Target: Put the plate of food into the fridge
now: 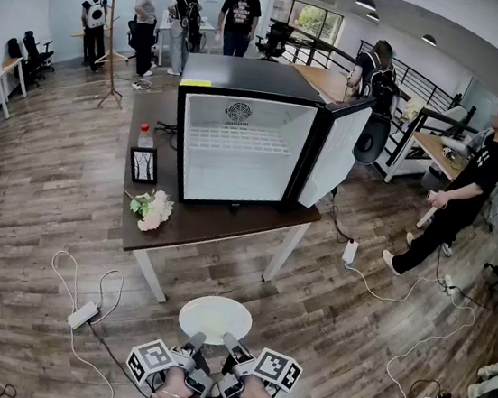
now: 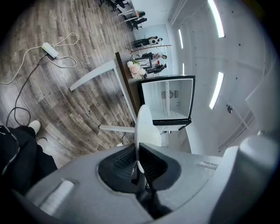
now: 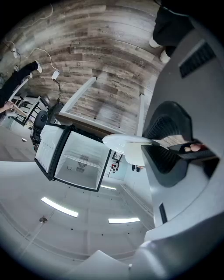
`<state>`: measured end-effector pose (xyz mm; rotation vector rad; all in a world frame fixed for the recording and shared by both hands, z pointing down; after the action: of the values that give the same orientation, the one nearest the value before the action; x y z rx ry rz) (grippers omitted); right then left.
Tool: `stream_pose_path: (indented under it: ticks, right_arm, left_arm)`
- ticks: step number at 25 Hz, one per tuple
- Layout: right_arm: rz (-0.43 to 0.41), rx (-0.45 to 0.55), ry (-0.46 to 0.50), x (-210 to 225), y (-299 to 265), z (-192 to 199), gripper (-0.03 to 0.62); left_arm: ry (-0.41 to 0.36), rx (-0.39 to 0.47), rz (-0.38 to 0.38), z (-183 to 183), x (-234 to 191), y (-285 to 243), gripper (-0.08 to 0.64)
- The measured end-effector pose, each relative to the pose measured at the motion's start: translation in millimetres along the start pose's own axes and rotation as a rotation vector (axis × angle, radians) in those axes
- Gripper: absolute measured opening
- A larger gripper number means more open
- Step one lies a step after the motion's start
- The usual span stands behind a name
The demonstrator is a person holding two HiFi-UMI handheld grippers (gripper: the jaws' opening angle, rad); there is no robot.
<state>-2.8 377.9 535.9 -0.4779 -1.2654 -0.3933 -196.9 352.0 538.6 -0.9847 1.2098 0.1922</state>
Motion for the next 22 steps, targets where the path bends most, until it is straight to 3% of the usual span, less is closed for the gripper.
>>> stream_pose_path:
  ticks: [22]
  right_arm:
    - [0.007,0.073,-0.017,-0.8,-20.6,25.3,0.048]
  left_arm:
    - [-0.031,-0.043,0.010,-29.5,-13.5,5.8,0.023]
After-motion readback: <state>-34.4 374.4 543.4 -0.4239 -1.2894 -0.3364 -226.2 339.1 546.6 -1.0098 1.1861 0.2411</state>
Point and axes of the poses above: the fingertips, and each gripper's own axes: y backward along the fingers, x to its right, z out of its underside, the point moved 10 cm from there along y, backward along the fingers, and after that the axes turned 14 degrees about -z, right-handed, at the moved point
